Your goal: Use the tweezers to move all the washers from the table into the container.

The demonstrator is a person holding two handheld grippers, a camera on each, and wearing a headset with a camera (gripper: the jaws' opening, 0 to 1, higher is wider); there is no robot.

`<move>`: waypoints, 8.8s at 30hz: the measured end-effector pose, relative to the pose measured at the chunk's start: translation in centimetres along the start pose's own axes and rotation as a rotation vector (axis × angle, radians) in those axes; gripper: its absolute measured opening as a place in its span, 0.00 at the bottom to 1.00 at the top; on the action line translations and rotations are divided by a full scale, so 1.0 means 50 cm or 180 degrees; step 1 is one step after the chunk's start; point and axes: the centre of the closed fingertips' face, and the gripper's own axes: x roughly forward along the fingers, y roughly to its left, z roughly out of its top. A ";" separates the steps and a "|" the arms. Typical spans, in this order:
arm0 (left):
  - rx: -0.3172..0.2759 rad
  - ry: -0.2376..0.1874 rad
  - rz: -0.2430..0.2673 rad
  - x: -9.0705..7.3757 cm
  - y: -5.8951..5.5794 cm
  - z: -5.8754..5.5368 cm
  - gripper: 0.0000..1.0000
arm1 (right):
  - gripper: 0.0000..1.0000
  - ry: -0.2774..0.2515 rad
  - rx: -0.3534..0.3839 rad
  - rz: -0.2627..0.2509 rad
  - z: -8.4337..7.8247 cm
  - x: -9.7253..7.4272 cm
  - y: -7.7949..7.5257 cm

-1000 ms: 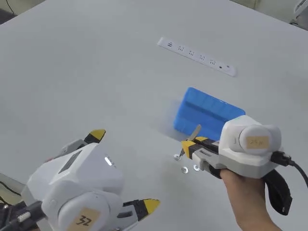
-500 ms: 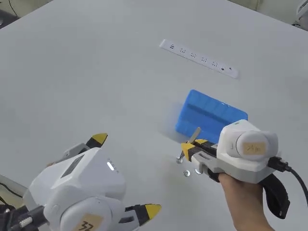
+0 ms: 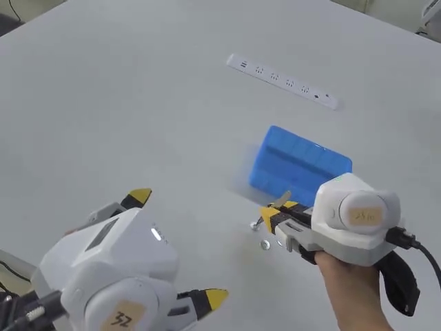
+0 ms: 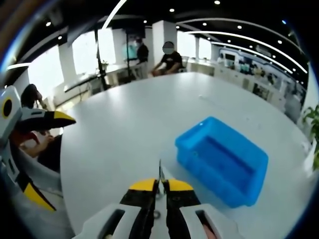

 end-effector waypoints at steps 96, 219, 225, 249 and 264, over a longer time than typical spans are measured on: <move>-0.0038 -0.0027 0.0008 -0.003 0.003 0.003 0.99 | 0.02 -0.0254 0.0085 -0.0394 0.138 -0.010 -0.159; 0.0128 0.0051 -0.0005 -0.004 -0.003 -0.005 0.99 | 0.04 -0.0042 0.0445 0.0123 -0.030 -0.056 0.000; 0.0127 0.0053 -0.0002 -0.004 -0.003 -0.005 0.99 | 0.04 -0.0010 0.0391 0.0092 -0.035 -0.049 -0.001; 0.0129 0.0078 0.0015 -0.002 -0.001 -0.008 0.99 | 0.04 0.0030 0.0352 0.0104 -0.042 -0.046 0.006; 0.0138 0.0089 0.0018 -0.001 0.000 -0.008 0.99 | 0.04 0.0029 0.0365 0.0106 -0.047 -0.046 0.007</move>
